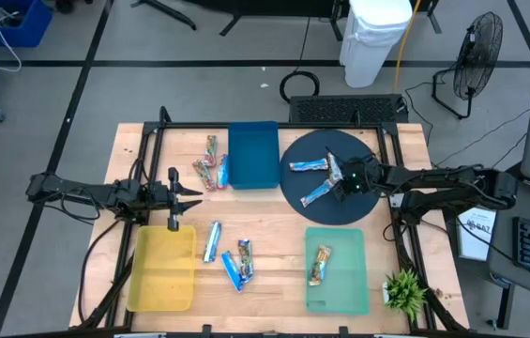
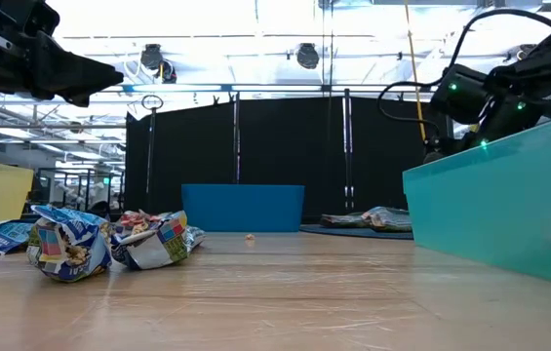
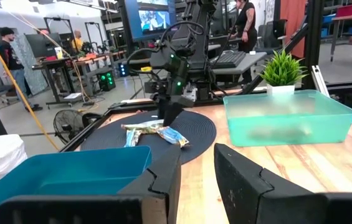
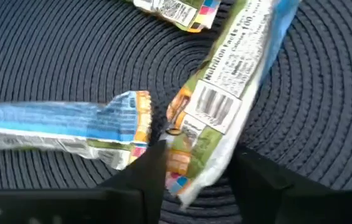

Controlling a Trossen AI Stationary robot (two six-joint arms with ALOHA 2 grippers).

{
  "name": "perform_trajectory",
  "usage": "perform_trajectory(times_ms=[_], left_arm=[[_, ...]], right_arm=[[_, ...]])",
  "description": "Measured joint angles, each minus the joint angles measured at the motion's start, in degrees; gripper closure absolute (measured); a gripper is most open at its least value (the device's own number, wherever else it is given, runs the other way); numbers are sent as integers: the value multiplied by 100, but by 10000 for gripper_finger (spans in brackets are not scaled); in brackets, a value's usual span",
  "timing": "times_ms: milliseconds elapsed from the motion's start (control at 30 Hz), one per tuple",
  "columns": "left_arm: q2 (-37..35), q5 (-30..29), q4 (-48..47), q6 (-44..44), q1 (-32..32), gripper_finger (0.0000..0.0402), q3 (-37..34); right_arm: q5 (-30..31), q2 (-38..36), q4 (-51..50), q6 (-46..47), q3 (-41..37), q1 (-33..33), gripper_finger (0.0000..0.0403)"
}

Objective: Pick and place Granola Bars by type
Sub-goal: Put the yellow granola bar into the green bin

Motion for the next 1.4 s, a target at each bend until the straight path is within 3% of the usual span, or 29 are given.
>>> perform_trajectory(times_ms=[200,400,667,1000,1233,1400], left_arm=[[1,0,-1,0,1,300,0],[1,0,0,1,1,300,0],[1,0,-1,0,1,300,0],[1,0,-1,0,1,300,0],[0,0,-1,0,1,300,0],[0,0,-1,0,1,300,0]], right_arm=[[3,-20,287,-676,-2,26,389],[3,-172,839,-1272,-4,314,398],[-53,-936,1433,-1812,-4,1115,400],[-1900,-1839,1959,-2324,0,2618,402],[-2097,-1885,1591,-1455,2,3791,402],[-1862,-1821,1024,-411,2,4428,402]])
